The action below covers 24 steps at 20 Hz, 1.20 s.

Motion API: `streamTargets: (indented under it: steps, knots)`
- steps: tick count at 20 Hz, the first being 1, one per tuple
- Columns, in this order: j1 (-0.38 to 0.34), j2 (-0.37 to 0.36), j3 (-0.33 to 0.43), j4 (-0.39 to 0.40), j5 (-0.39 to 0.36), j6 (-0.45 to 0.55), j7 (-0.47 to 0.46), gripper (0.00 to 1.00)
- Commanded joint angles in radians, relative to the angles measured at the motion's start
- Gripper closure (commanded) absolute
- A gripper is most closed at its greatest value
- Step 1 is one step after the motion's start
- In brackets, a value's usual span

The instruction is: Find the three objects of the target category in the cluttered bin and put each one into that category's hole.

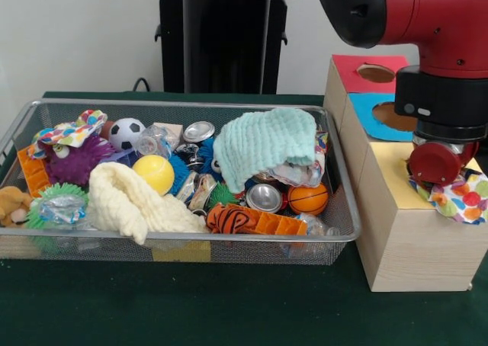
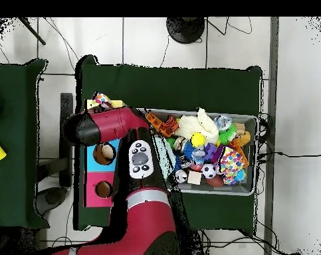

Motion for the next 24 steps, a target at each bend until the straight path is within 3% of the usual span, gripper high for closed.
streamTargets:
  steps: [1,3,10,24]
  knots:
    - [-0.045,0.224,0.063,0.146,-0.064,-0.043,0.103,1.0]
    - [-0.027,0.228,0.034,0.139,-0.039,-0.025,0.156,1.0]
    - [0.021,0.218,-0.031,0.127,-0.033,-0.015,0.212,1.0]
    - [0.005,0.123,-0.033,0.222,0.0,-0.052,0.24,1.0]
